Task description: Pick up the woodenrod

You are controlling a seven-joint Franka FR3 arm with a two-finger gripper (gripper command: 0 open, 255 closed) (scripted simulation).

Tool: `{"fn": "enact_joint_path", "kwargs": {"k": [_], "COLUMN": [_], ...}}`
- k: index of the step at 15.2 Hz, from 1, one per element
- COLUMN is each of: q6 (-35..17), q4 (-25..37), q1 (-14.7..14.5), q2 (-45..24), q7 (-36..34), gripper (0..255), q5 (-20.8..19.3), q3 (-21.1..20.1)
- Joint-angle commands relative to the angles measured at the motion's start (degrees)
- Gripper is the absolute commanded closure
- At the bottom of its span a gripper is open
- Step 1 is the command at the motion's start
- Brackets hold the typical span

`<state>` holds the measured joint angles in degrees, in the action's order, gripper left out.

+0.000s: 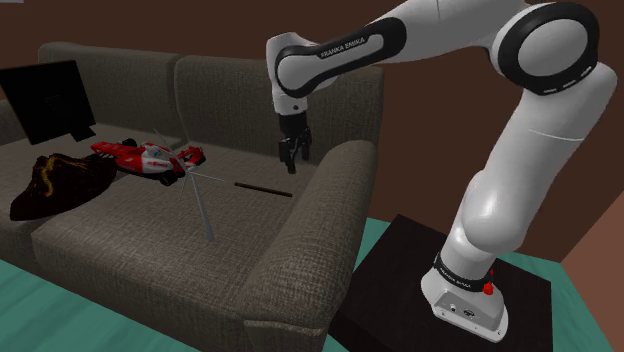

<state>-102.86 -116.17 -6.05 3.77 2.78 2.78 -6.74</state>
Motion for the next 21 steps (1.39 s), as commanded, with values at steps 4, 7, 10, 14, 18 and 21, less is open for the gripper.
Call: {"fn": "enact_joint_path", "kwargs": {"k": [4,7,10,14,18,21], "q6": [-0.7,-0.2,-0.3,-3.1,-4.8,-4.9], "q4": [9.9,17.0,20.3,18.4,17.4,17.2], "q1": [-1.5,-2.7,-3.4,-3.4,-3.5,-3.5], "q2": [-11.3,-18.4,-22.1,-23.0,-23.7,-23.6], "q7": [-0.9,-1.5,-1.8,-1.9,-1.9,-1.9], "gripper": [0,0,0,0,0,255], "q5": [-2.1,-3.6,-4.3,-4.5,-4.6,-4.6], "q3": [-1.5,-2.1,-2.3,-2.2,-2.2,-2.2]}}
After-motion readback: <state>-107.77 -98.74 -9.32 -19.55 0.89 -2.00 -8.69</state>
